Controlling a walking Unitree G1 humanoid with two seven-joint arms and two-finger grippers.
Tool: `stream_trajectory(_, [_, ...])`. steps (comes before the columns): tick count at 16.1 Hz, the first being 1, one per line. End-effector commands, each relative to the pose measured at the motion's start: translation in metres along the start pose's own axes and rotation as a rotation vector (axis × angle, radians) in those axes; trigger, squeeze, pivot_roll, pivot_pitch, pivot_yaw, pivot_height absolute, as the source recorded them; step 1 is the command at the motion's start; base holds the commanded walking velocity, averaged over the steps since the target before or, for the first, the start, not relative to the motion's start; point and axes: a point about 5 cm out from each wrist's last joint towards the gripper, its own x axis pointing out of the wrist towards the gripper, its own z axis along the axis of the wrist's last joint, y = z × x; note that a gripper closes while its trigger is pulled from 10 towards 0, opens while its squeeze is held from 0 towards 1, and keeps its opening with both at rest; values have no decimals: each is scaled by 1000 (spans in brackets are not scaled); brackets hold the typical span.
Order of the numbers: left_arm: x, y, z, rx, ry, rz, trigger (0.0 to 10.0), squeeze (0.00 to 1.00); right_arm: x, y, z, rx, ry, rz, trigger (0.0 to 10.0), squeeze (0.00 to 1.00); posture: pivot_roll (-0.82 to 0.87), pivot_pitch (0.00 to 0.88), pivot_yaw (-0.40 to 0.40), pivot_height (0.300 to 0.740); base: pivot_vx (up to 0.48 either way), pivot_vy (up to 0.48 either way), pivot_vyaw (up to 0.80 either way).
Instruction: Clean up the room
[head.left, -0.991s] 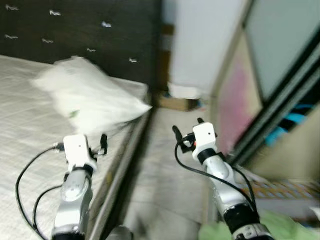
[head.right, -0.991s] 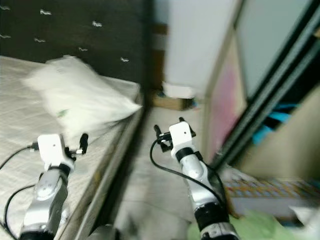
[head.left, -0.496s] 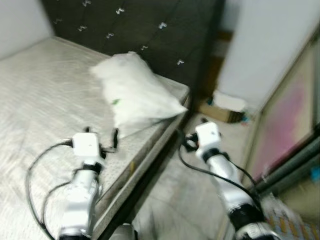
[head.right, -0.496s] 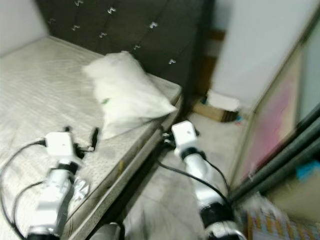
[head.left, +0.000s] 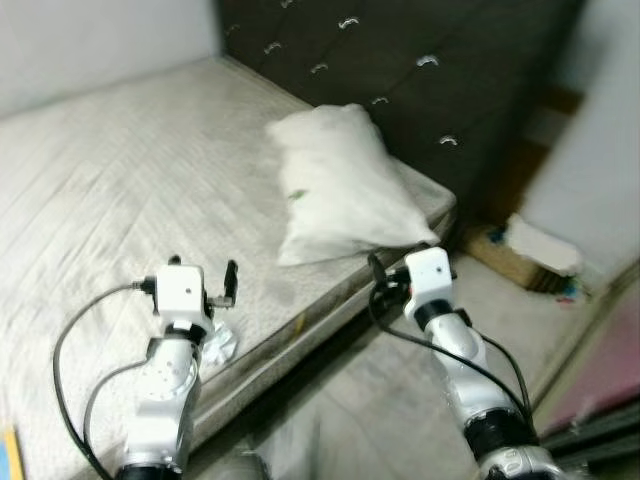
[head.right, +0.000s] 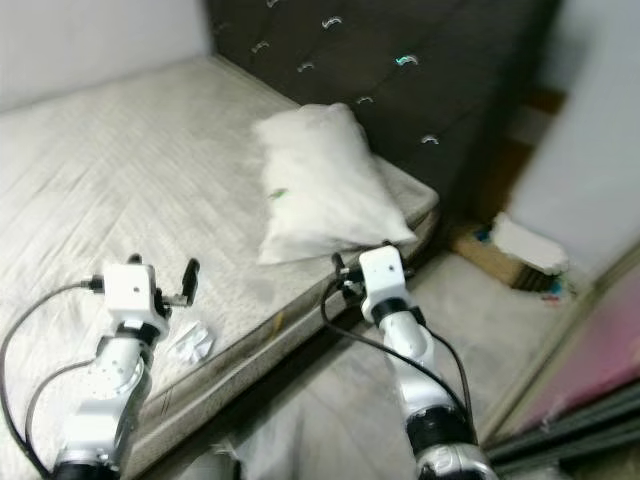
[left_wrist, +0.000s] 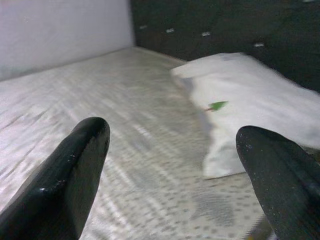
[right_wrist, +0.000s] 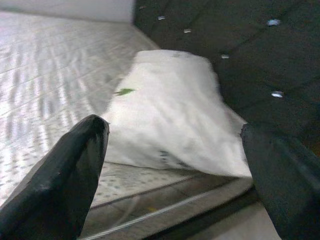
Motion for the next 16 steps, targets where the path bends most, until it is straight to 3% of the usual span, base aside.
stream_trajectory(1, [0, 0, -5, -4, 32, 12, 10000, 0, 1, 4, 2, 4, -8, 15, 10000, 0, 65, 24, -57, 740, 0, 0, 800])
stream_trajectory(6, [1, -1, -2, -28, 17, 18, 10000, 0, 3, 4, 4, -11, -10, 32, 10000, 0, 64, 43, -72, 740, 0, 0, 800])
stream_trajectory(8, [2, -4, 0, 5, 4, 7, 10000, 0, 3, 4, 4, -16, -11, 36, 10000, 0, 62, 44, -76, 740, 0, 0, 800])
stream_trajectory(14, [1, -4, -2, -55, 17, -3, 10000, 0, 2, 2, 5, 10, -20, 29, 10000, 0, 54, 46, -76, 740, 0, 0, 800])
stream_trajectory(16, [1, -4, -2, -70, 16, -4, 10000, 0, 1, 1, 5, 40, -25, 23, 10000, 0, 53, 44, -74, 740, 0, 0, 0])
